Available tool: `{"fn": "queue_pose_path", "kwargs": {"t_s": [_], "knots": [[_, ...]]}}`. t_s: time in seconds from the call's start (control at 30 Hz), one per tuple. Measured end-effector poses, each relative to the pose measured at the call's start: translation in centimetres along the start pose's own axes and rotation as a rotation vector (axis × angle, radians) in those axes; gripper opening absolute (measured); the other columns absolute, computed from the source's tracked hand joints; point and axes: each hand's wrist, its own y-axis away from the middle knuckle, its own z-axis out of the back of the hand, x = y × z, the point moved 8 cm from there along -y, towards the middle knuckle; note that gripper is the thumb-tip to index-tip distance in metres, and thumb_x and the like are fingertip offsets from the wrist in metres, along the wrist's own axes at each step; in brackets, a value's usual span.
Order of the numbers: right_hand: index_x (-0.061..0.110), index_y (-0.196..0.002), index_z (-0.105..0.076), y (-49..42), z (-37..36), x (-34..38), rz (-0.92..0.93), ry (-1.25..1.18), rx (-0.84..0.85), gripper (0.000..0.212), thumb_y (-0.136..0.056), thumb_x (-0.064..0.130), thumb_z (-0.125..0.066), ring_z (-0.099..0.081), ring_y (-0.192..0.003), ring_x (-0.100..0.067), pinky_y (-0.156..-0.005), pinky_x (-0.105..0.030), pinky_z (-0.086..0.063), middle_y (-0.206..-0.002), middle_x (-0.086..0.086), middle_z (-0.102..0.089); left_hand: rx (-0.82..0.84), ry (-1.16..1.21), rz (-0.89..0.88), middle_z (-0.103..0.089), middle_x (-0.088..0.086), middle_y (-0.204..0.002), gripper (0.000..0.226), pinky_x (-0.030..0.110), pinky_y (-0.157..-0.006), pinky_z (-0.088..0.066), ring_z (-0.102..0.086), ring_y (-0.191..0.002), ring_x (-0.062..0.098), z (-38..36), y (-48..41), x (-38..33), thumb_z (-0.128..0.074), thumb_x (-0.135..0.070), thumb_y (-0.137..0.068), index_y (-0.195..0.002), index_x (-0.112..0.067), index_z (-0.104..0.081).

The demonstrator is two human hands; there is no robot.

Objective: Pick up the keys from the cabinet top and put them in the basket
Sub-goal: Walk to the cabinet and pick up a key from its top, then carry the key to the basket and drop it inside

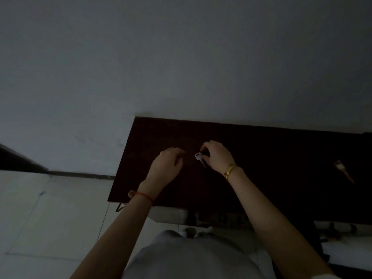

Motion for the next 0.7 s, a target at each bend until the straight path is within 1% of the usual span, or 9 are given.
{"fn": "queue_pose_path", "kwargs": {"t_s": [0.1,0.17,0.23,0.33,0.4,0.5,0.53,0.63,0.7], "knots": [[0.019,-0.093,-0.063,-0.7,-0.3,-0.2,-0.007,-0.016,-0.036,0.009,-0.085,0.021,-0.064,-0.056,-0.102,-0.017,-0.077,-0.027,-0.047,-0.105,0.001,-0.061,0.005,0.015,0.005,-0.067,0.005,-0.114,0.03,0.04,-0.086,-0.055,-0.065,-0.097,0.019,-0.7,-0.2,0.3,-0.054,-0.015,-0.089,-0.117,-0.015,-0.065],[0.02,-0.088,-0.062,-0.8,-0.3,-0.3,-0.003,-0.053,-0.043,0.004,-0.085,0.019,-0.063,-0.057,-0.099,-0.017,-0.077,-0.028,-0.048,-0.101,0.002,-0.061,0.016,0.013,0.002,-0.068,0.005,-0.113,0.029,0.04,-0.085,-0.055,-0.065,-0.096,0.018,-1.3,-0.4,0.5,-0.054,-0.016,-0.089,-0.117,-0.016,-0.065],[0.022,-0.086,-0.062,-0.8,-0.1,-0.5,-0.019,-0.142,-0.027,0.004,-0.084,0.019,-0.064,-0.06,-0.096,-0.017,-0.079,-0.031,-0.052,-0.099,0.001,-0.064,0.027,0.024,0.006,-0.068,0.003,-0.113,0.029,0.037,-0.085,-0.056,-0.065,-0.096,0.016,-1.7,-0.6,0.7,-0.056,-0.016,-0.089,-0.117,-0.017,-0.065],[0.022,-0.081,-0.062,-0.4,0.9,-0.4,-0.035,-0.318,-0.041,0.007,-0.083,0.017,-0.067,-0.064,-0.09,-0.014,-0.079,-0.027,-0.05,-0.091,0.003,-0.067,0.03,0.076,0.014,-0.07,0.003,-0.111,0.029,0.034,-0.087,-0.056,-0.066,-0.095,0.014,-2.1,-1.1,0.7,-0.06,-0.016,-0.088,-0.117,-0.016,-0.066],[0.022,-0.079,-0.061,-0.1,2.1,0.0,-0.021,-0.388,-0.073,0.009,-0.083,0.016,-0.068,-0.065,-0.085,-0.012,-0.077,-0.025,-0.051,-0.087,0.003,-0.066,0.025,0.13,0.015,-0.072,0.001,-0.109,0.03,0.025,-0.084,-0.053,-0.066,-0.093,0.01,-2.3,-1.4,0.5,-0.063,-0.017,-0.086,-0.117,-0.016,-0.066],[0.02,-0.078,-0.061,0.5,4.3,0.3,0.001,-0.507,-0.123,0.01,-0.082,0.018,-0.07,-0.068,-0.068,-0.009,-0.066,-0.021,-0.053,-0.079,0.001,-0.069,0.027,0.22,0.018,-0.07,-0.006,-0.104,0.032,0.004,-0.075,-0.045,-0.064,-0.089,0.001,-2.6,-1.8,0.0,-0.065,-0.023,-0.087,-0.118,-0.019,-0.064],[0.017,-0.079,-0.061,0.8,5.0,0.3,0.009,-0.57,-0.138,0.01,-0.081,0.017,-0.071,-0.07,-0.064,-0.01,-0.063,-0.022,-0.055,-0.078,-0.002,-0.072,0.029,0.272,0.022,-0.069,-0.009,-0.102,0.031,0.002,-0.072,-0.045,-0.064,-0.087,-0.002,-2.7,-1.9,-0.3,-0.065,-0.025,-0.087,-0.117,-0.02,-0.065],[0.006,-0.082,-0.064,1.7,7.0,0.4,0.041,-0.752,-0.18,0.011,-0.08,0.015,-0.071,-0.074,-0.073,-0.022,-0.07,-0.033,-0.061,-0.083,-0.013,-0.074,0.064,0.538,0.07,-0.074,-0.005,-0.095,0.023,0.011,-0.072,-0.05,-0.069,-0.084,0.003,-3.3,-2.1,-1.2,-0.064,-0.026,-0.089,-0.111,-0.02,-0.069],[0.005,-0.082,-0.065,2.4,8.1,0.2,0.056,-0.825,-0.207,0.009,-0.08,0.012,-0.07,-0.074,-0.078,-0.024,-0.073,-0.035,-0.061,-0.085,-0.017,-0.074,0.094,0.726,0.085,-0.076,-0.001,-0.087,0.02,0.017,-0.07,-0.053,-0.07,-0.079,0.008,-3.6,-2.0,-2.0,-0.065,-0.021,-0.089,-0.106,-0.015,-0.072]]}}
